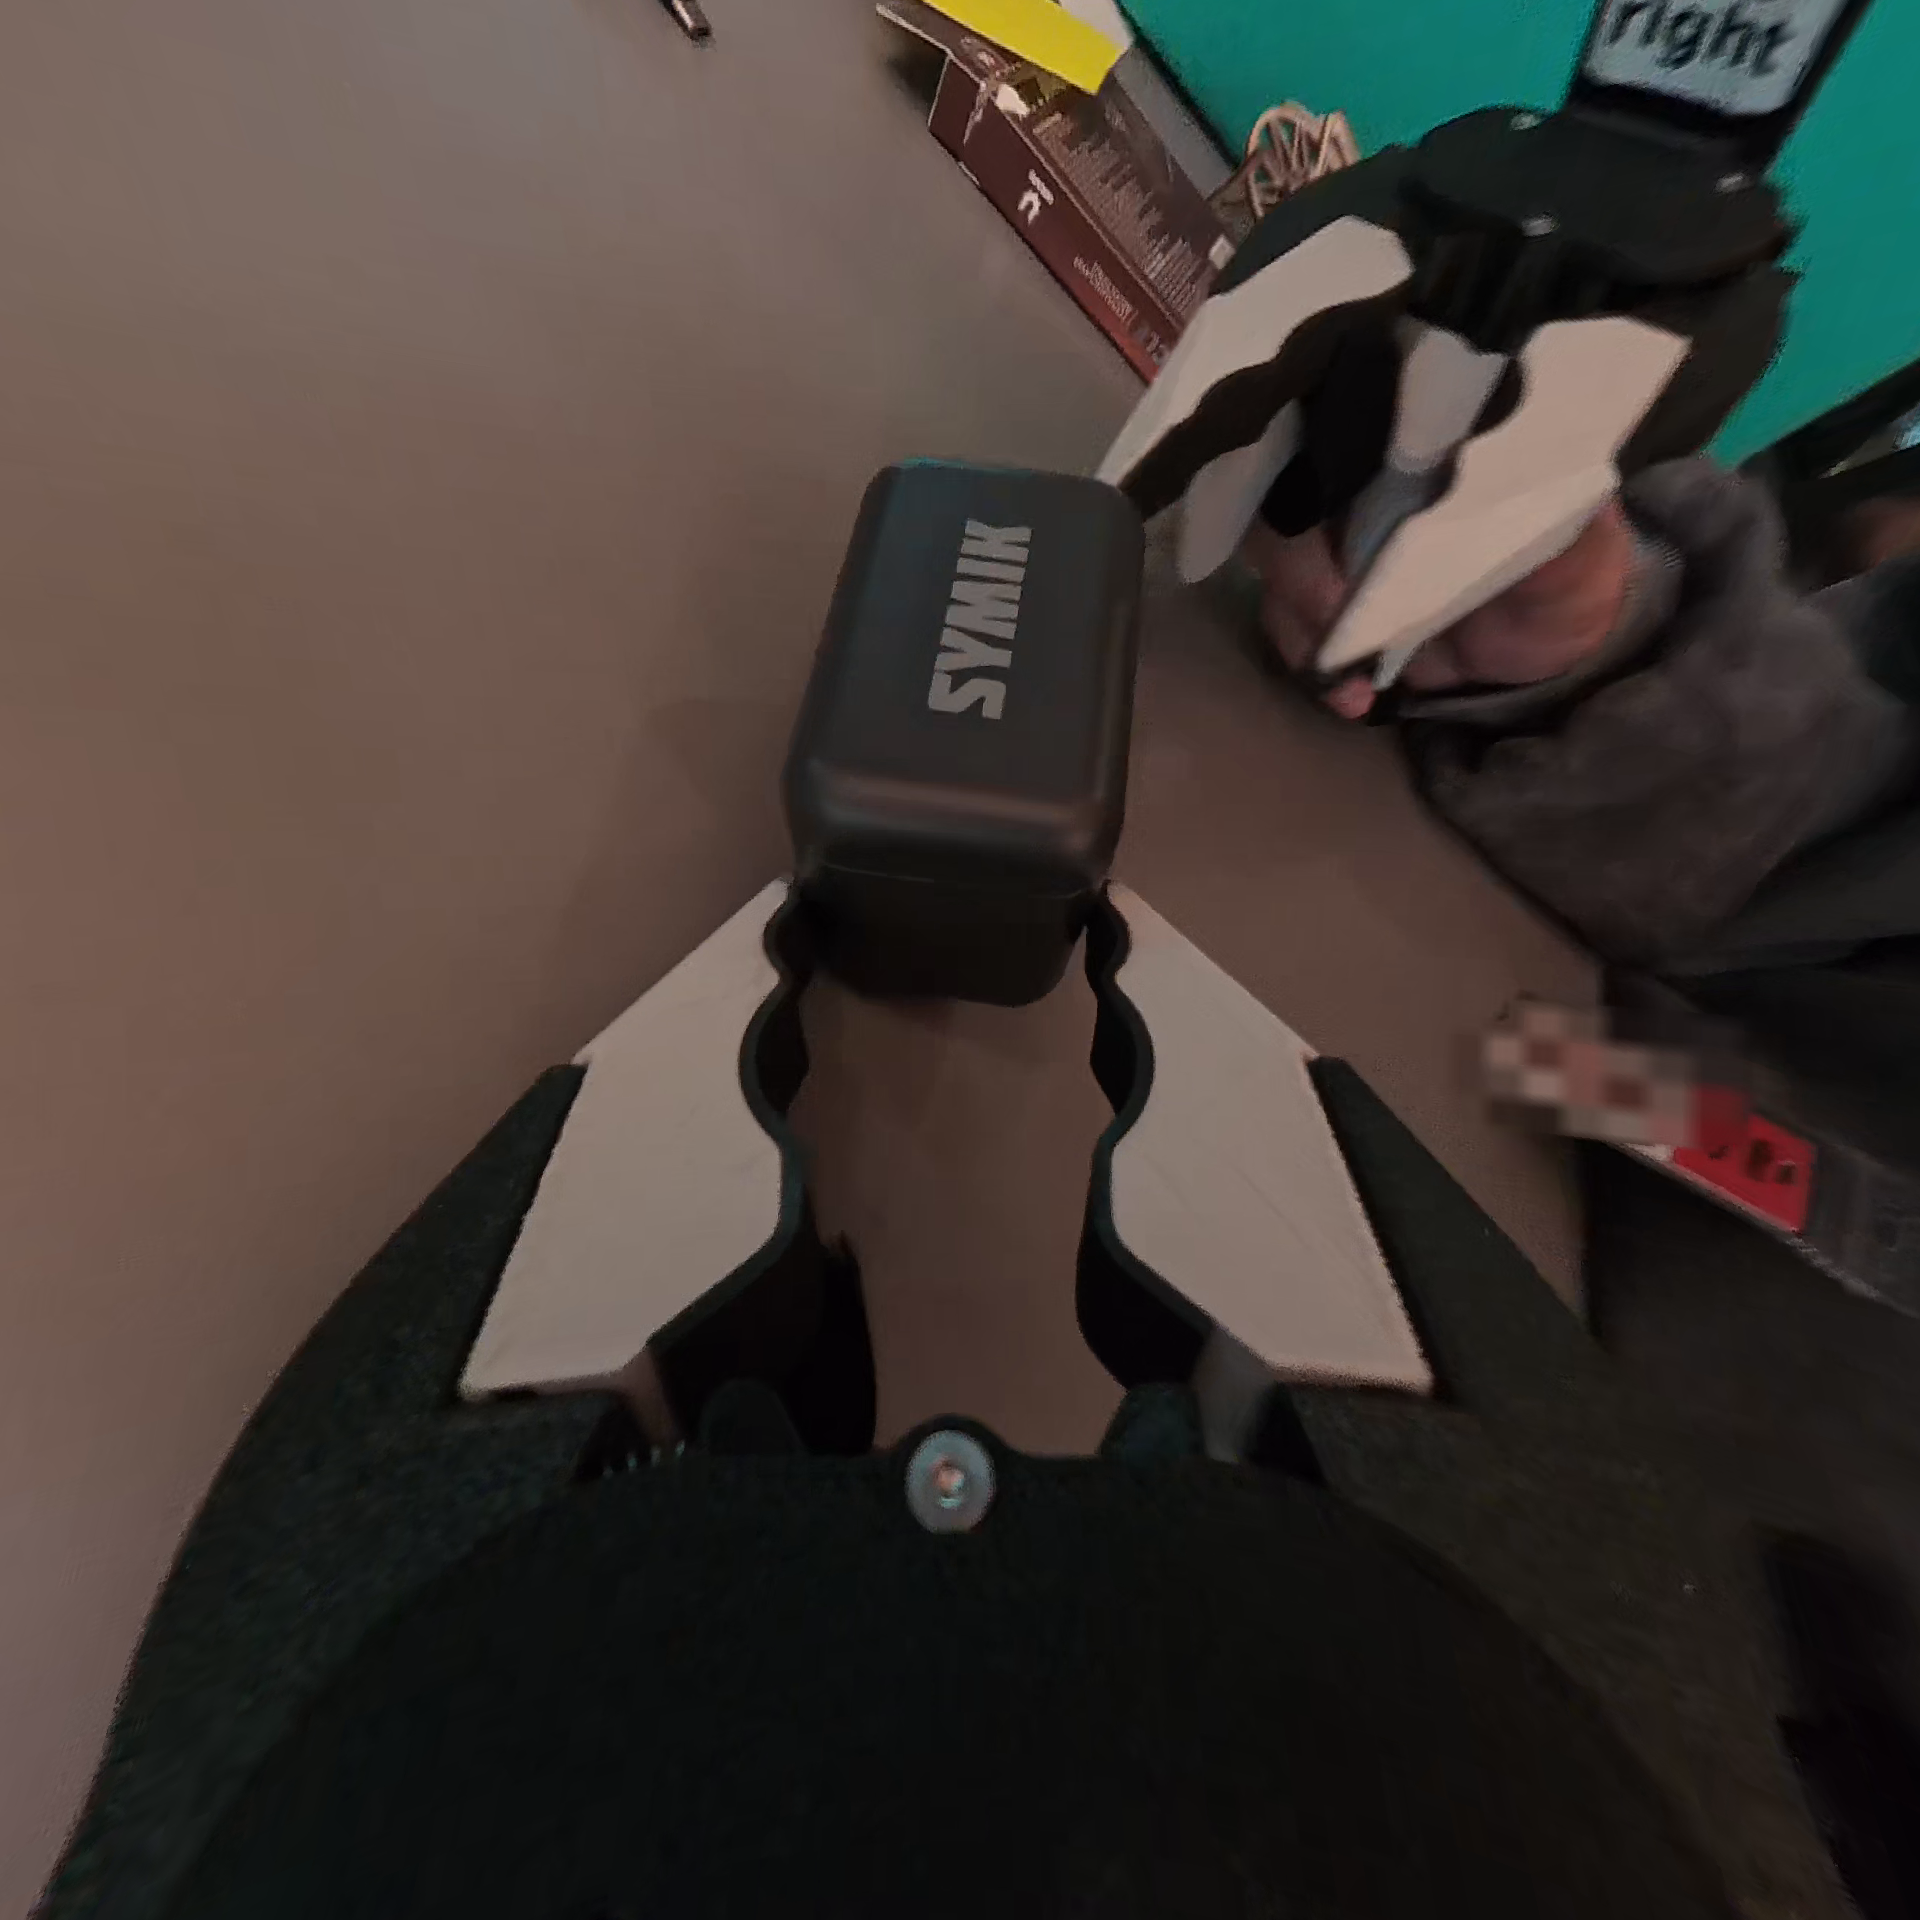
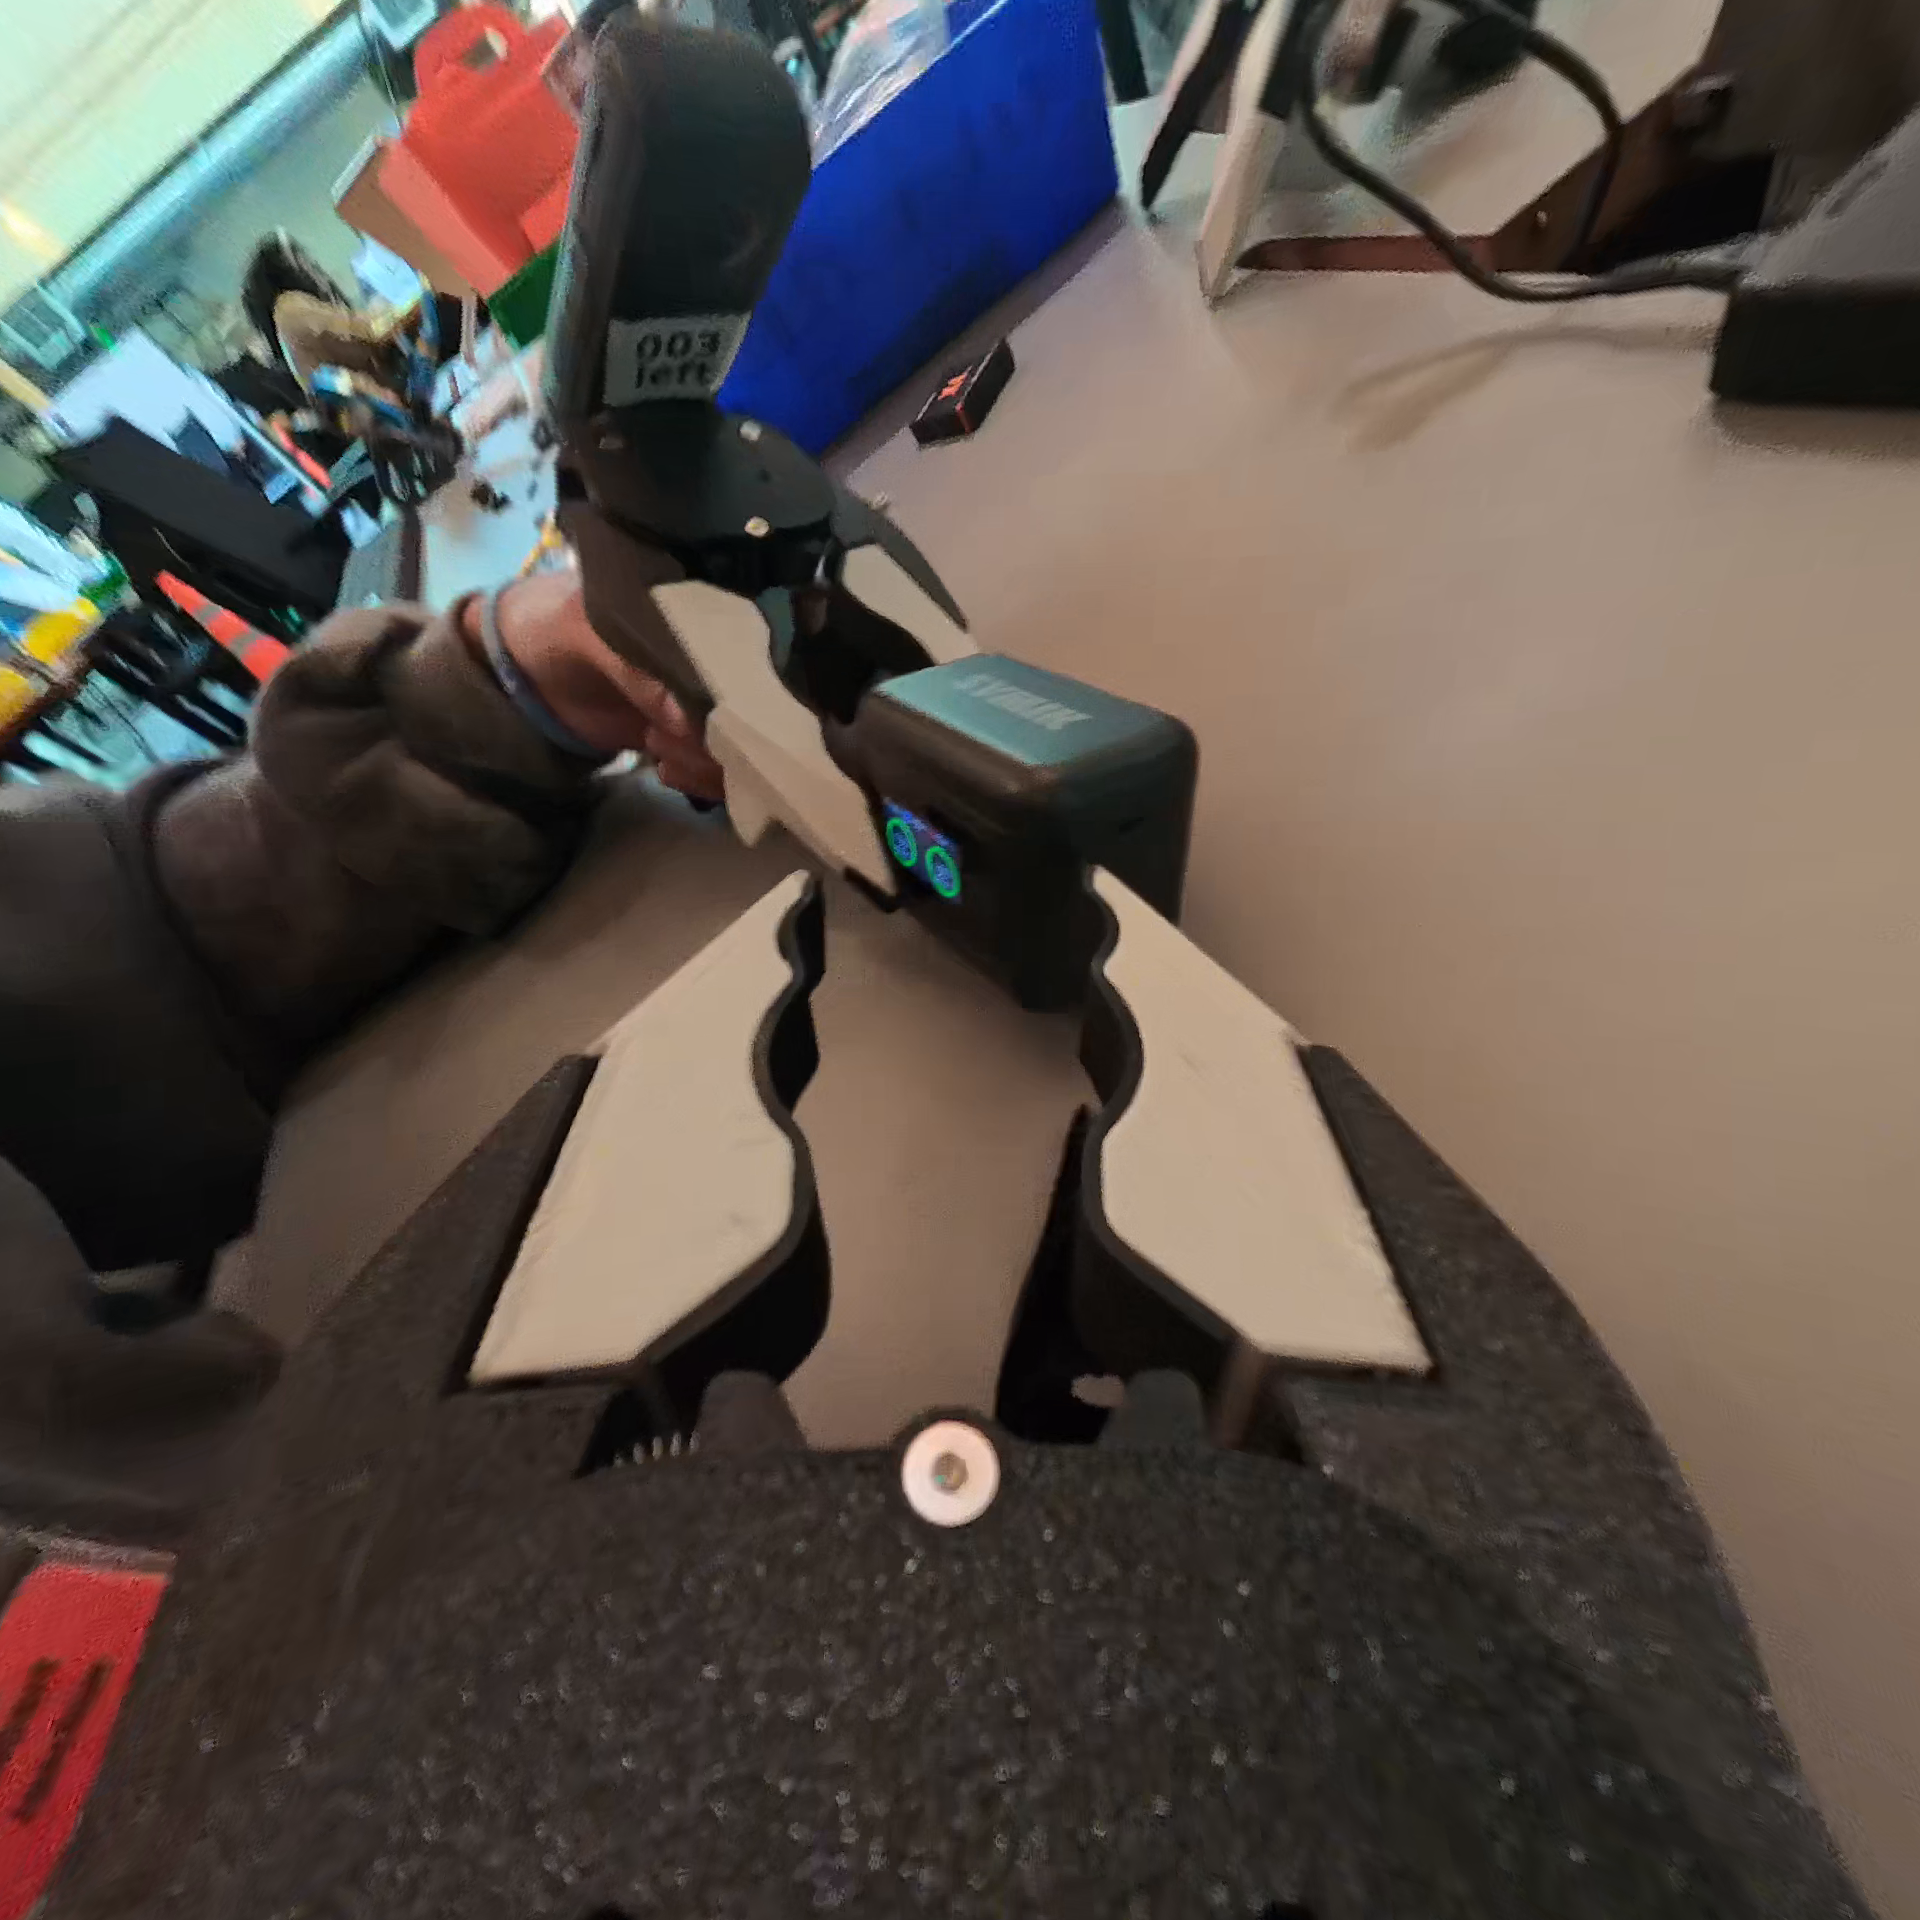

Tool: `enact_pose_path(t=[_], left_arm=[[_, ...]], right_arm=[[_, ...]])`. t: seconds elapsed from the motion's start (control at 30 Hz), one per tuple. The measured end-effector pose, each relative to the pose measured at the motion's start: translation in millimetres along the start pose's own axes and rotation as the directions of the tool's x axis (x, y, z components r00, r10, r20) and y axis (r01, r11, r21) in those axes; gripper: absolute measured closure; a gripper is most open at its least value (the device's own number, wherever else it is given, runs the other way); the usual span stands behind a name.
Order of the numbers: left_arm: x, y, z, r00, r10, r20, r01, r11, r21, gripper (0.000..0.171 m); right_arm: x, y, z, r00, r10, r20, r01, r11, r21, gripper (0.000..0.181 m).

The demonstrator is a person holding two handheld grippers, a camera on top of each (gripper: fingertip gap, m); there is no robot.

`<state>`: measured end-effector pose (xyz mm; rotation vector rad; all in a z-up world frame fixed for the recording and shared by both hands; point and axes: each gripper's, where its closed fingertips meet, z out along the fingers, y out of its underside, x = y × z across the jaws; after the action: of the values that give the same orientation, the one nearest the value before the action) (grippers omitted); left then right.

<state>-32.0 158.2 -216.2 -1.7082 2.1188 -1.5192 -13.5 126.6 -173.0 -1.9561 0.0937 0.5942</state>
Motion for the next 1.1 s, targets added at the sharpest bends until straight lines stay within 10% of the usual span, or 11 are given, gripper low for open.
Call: enact_pose_path(t=[0.33, 0.73, 0.9, 1.1], left_arm=[[3, 10, 6, 0.925, 0.351, 0.146, -0.339, 0.935, -0.103, 0.119], [4, 14, 8, 0.876, 0.446, 0.183, -0.427, 0.894, -0.133, 0.119], [4, 14, 9, 0.865, 0.463, 0.194, -0.443, 0.886, -0.138, 0.119], [4, 13, 11, 0.857, 0.471, 0.207, -0.451, 0.882, -0.141, 0.119]], right_arm=[[0, -1, -10, 0.878, -0.478, -0.021, 0.447, 0.835, -0.319, 0.114], [6, 14, 18, 0.86, -0.447, 0.246, 0.509, 0.71, -0.487, 0.128], [2, 4, 15, 0.943, 0.012, 0.332, 0.196, 0.788, -0.584, 0.129], [5, -12, 15, 0.75, 0.562, 0.348, -0.188, 0.686, -0.703, 0.131]])
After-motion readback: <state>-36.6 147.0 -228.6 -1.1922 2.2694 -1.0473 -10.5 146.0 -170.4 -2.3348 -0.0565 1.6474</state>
